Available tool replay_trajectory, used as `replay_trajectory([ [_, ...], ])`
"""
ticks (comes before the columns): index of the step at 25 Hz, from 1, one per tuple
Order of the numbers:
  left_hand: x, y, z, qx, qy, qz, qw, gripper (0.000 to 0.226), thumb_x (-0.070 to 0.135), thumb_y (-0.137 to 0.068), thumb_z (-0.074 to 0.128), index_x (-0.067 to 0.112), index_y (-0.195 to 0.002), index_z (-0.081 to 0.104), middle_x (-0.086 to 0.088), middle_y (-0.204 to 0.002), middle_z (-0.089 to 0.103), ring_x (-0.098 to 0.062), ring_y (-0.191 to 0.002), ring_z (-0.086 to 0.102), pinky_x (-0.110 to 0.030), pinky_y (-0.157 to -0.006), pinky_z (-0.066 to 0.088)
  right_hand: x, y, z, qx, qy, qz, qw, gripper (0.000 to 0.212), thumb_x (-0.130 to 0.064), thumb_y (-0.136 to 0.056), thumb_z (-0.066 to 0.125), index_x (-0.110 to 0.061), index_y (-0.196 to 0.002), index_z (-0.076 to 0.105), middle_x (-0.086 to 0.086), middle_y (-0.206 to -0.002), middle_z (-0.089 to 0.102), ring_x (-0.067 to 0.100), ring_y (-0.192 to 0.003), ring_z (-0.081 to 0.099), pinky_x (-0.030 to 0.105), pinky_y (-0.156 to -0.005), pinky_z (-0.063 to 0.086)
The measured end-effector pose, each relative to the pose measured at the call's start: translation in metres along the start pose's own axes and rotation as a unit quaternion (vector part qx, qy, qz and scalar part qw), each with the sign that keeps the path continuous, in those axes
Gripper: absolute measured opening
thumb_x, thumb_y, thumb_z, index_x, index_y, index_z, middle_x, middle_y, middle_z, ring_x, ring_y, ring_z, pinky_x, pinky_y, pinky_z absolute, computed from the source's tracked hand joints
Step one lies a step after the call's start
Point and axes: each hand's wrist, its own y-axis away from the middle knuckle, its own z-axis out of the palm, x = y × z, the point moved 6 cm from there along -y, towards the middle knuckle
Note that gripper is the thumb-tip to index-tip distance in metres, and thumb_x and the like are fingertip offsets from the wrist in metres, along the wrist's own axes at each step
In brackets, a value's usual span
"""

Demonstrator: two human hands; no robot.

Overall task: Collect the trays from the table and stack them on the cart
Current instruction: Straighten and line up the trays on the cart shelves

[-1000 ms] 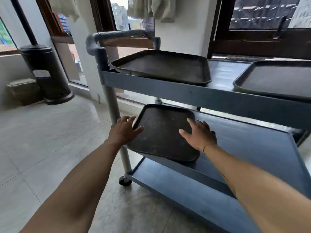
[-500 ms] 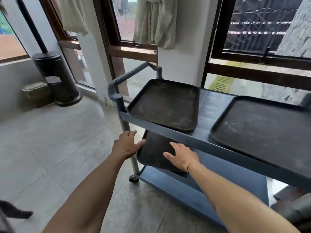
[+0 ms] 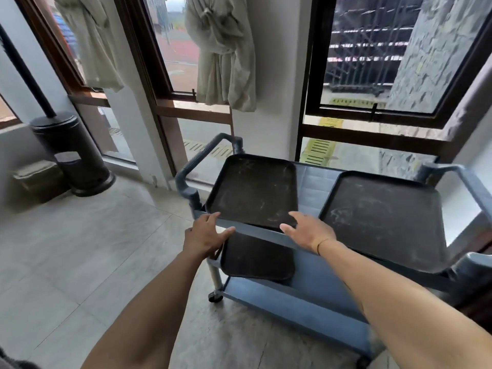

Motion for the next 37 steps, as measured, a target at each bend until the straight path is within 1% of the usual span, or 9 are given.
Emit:
replay_trajectory([
  [3, -0.001, -0.004, -0.014, 0.009, 0.018, 0.02, 1.0, 0.075, 0.07, -0.081, 0.048, 0.03, -0.143, 0.036, -0.001, -0.147, 0.042, -0.024, -0.128, 0.045, -0.051, -0.101, 0.04, -0.001, 0.008, -0.01, 0.022, -0.009, 0.028, 0.999, 0.066, -0.063, -0.09, 0.037, -0.03, -0.147, 0.031, 0.001, -0.147, 0.045, 0.027, -0.129, 0.046, 0.048, -0.102, 0.042],
  [6, -0.001, -0.011, -0.019, 0.012, 0.022, 0.037, 0.999, 0.076, 0.07, -0.08, 0.047, 0.03, -0.143, 0.035, -0.002, -0.148, 0.04, -0.025, -0.132, 0.041, -0.051, -0.102, 0.039, -0.003, 0.009, -0.012, 0.045, -0.008, 0.034, 0.998, 0.065, -0.064, -0.09, 0.036, -0.032, -0.146, 0.032, -0.001, -0.148, 0.043, 0.026, -0.131, 0.045, 0.05, -0.103, 0.04],
  [13, -0.016, -0.043, -0.017, 0.029, 0.038, 0.043, 0.998, 0.08, 0.071, -0.077, 0.051, 0.028, -0.143, 0.035, -0.002, -0.145, 0.042, -0.023, -0.132, 0.04, -0.05, -0.103, 0.039, 0.012, -0.023, -0.008, 0.084, 0.013, 0.054, 0.995, 0.066, -0.065, -0.09, 0.035, -0.033, -0.147, 0.03, -0.002, -0.149, 0.04, 0.025, -0.136, 0.034, 0.051, -0.104, 0.033],
  [17, -0.022, -0.083, -0.005, 0.022, 0.048, 0.031, 0.998, 0.082, 0.07, -0.077, 0.053, 0.027, -0.144, 0.035, -0.003, -0.144, 0.042, -0.025, -0.13, 0.041, -0.049, -0.103, 0.041, 0.019, -0.069, 0.0, 0.073, 0.015, 0.057, 0.996, 0.07, -0.067, -0.089, 0.033, -0.032, -0.149, 0.025, -0.001, -0.151, 0.037, 0.025, -0.137, 0.032, 0.05, -0.103, 0.034],
  [21, -0.022, -0.141, 0.016, -0.001, 0.057, 0.014, 0.998, 0.083, 0.068, -0.077, 0.056, 0.026, -0.145, 0.034, -0.007, -0.145, 0.041, -0.027, -0.132, 0.039, -0.049, -0.105, 0.04, 0.035, -0.128, 0.008, 0.054, 0.016, 0.064, 0.996, 0.072, -0.068, -0.089, 0.033, -0.032, -0.15, 0.022, 0.0, -0.153, 0.033, 0.026, -0.138, 0.03, 0.05, -0.104, 0.033],
  [24, -0.02, -0.182, 0.029, -0.008, 0.064, -0.005, 0.998, 0.084, 0.066, -0.077, 0.057, 0.024, -0.145, 0.034, -0.008, -0.146, 0.039, -0.026, -0.133, 0.038, -0.047, -0.107, 0.038, 0.049, -0.17, 0.015, 0.04, 0.014, 0.066, 0.997, 0.073, -0.068, -0.089, 0.034, -0.031, -0.15, 0.021, 0.002, -0.153, 0.033, 0.027, -0.137, 0.033, 0.049, -0.106, 0.037],
  [27, -0.021, -0.206, 0.042, -0.013, 0.053, -0.024, 0.998, 0.082, 0.064, -0.078, 0.057, 0.024, -0.145, 0.035, -0.007, -0.147, 0.037, -0.027, -0.134, 0.038, -0.045, -0.108, 0.038, 0.058, -0.202, 0.026, 0.009, 0.015, 0.067, 0.998, 0.072, -0.066, -0.09, 0.034, -0.03, -0.151, 0.02, 0.004, -0.154, 0.031, 0.028, -0.138, 0.033, 0.048, -0.106, 0.038],
  [33, -0.04, -0.243, 0.07, -0.045, 0.066, -0.079, 0.994, 0.082, 0.061, -0.079, 0.059, 0.024, -0.147, 0.031, -0.01, -0.153, 0.028, -0.029, -0.14, 0.027, -0.046, -0.11, 0.033, 0.071, -0.246, 0.048, -0.027, -0.009, 0.084, 0.996, 0.071, -0.055, -0.092, 0.044, -0.024, -0.152, 0.02, 0.006, -0.153, 0.032, 0.027, -0.136, 0.035, 0.045, -0.106, 0.038],
  [37, -0.044, -0.269, 0.085, -0.064, 0.053, -0.085, 0.993, 0.079, 0.051, -0.087, 0.057, 0.019, -0.151, 0.023, -0.011, -0.158, 0.018, -0.03, -0.143, 0.021, -0.047, -0.113, 0.029, 0.073, -0.263, 0.058, -0.036, -0.016, 0.097, 0.994, 0.071, -0.047, -0.093, 0.05, -0.02, -0.152, 0.021, 0.006, -0.151, 0.035, 0.027, -0.134, 0.038, 0.044, -0.105, 0.039],
])
